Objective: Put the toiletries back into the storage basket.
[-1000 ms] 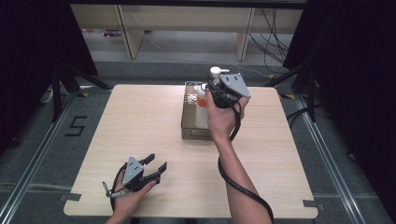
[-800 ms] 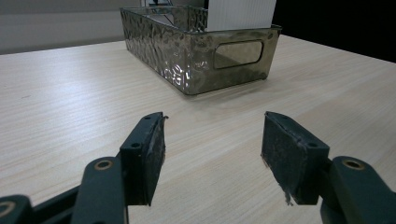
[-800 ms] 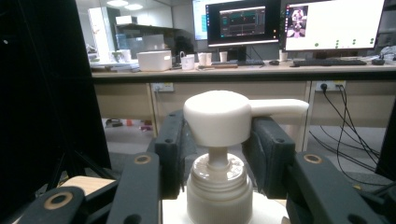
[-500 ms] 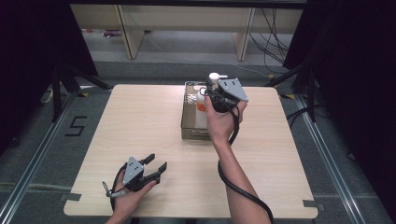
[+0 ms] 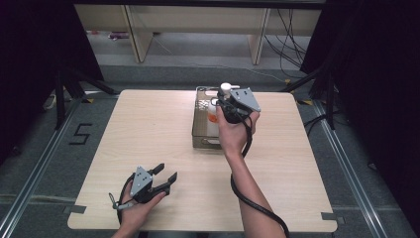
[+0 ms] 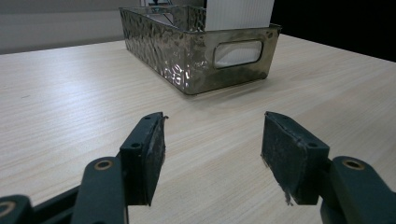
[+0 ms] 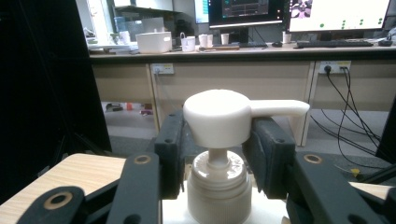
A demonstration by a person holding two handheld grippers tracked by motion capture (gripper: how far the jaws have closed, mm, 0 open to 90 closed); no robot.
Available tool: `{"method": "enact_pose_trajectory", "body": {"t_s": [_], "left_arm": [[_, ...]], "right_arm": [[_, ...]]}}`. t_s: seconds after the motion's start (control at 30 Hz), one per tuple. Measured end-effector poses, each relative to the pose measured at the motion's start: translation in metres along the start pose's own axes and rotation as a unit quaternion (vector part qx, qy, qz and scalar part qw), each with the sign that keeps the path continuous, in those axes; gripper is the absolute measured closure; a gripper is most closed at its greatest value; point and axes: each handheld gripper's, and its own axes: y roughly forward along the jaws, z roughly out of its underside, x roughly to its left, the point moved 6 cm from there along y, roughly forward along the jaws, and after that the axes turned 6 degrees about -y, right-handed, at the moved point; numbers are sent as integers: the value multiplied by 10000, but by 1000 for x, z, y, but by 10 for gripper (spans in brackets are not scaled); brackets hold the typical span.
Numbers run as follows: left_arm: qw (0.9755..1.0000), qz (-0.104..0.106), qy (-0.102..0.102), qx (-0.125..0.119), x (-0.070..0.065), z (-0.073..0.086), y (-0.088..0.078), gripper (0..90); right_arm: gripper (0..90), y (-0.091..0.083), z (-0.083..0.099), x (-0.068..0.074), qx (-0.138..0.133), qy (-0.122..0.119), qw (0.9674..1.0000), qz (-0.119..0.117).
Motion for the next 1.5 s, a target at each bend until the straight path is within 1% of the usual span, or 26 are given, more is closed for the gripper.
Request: {"method": "enact_pose_trajectory", "body": {"t_s": [0.03, 0.07, 0.13, 0.17, 0.3, 0.37, 0.43, 0.47, 0.5, 0.57, 0.6, 0.63, 0.83, 0.93, 0.97, 1.0, 1.03, 1.07, 1.1, 1.17, 1.2, 1.23, 1.3, 1.37, 1.4, 1.5], "left_arm": [[10000, 1, 3, -1, 0, 0, 0, 390], [10000, 2, 5, -3, 0, 0, 0, 391], [10000, -1, -5, -2, 0, 0, 0, 391], [10000, 0, 0, -2, 0, 0, 0, 391], [10000, 5, 5, -1, 0, 0, 0, 390], [10000, 5, -12, -4, 0, 0, 0, 391], [10000, 4, -15, -2, 0, 0, 0, 390], [10000, 9, -1, -1, 0, 0, 0, 390], [10000, 10, 6, 0, 0, 0, 0, 390], [10000, 8, 3, -1, 0, 0, 0, 390], [10000, 10, -2, 0, 0, 0, 0, 391], [10000, 10, -1, -1, 0, 0, 0, 390], [10000, 12, -1, -2, 0, 0, 0, 390], [10000, 16, -5, -4, 0, 0, 0, 390], [10000, 17, -8, -5, 0, 0, 0, 390], [10000, 16, -6, -4, 0, 0, 0, 390], [10000, 15, -11, -4, 0, 0, 0, 390], [10000, 17, -9, -6, 0, 0, 0, 390], [10000, 18, -5, -5, 0, 0, 0, 390], [10000, 18, -10, -4, 0, 0, 0, 390], [9999, -48, -52, 79, 0, 1, -2, 390], [10000, -22, -25, 48, 0, 0, -1, 390], [9999, -71, -77, 112, -1, 1, -3, 390], [9999, -71, -67, 115, -1, 1, -3, 390], [10000, 27, 11, 5, 0, 0, 0, 390], [10000, 26, 11, 7, -1, 0, 0, 390]], "right_arm": [[601, 0, 1, 1, 12, 54, 10000, 1], [601, 0, 1, 0, 23, -10, 10000, 14], [601, 1, 3, 0, 30, -36, 10000, 2], [601, 1, 4, 1, 30, 7, 10000, 2], [601, 2, 5, 1, 9, -29, 10000, -9], [601, 2, 7, 1, 61, 17, 10000, -14], [601, 2, 7, 1, 45, -19, 10000, -10], [601, 2, 8, 1, 77, 18, 10000, -1], [602, 2, 9, 1, 77, -35, 10000, -4], [601, 2, 10, 2, 107, 25, 9999, -21], [601, 2, 10, 2, 83, -12, 10000, -36], [601, 2, 11, 2, 93, -21, 10000, -2], [601, 3, 15, 3, 130, -7, 9999, -28], [601, 3, 16, 2, 138, -55, 9999, -15], [601, 4, 17, 3, 144, -2, 9999, -26], [601, 4, 17, 3, 162, -6, 9999, -26], [601, 4, 18, 2, 141, -57, 9999, -19], [601, 4, 18, 3, 145, -49, 9999, -16], [601, 3, 18, 3, 154, 25, 9999, -15], [601, 3, 18, 3, 182, 30, 9998, -11], [601, 3, 18, 4, 180, 31, 9998, -15], [601, 3, 18, 4, 175, 24, 9998, -13], [600, 2, 18, 4, 152, -7, 9999, -33], [599, 2, 18, 4, 154, -62, 9999, -48], [599, 2, 18, 4, 129, -109, 9999, -25], [598, -1, 19, 5, 159, -87, 9998, -63]]}}
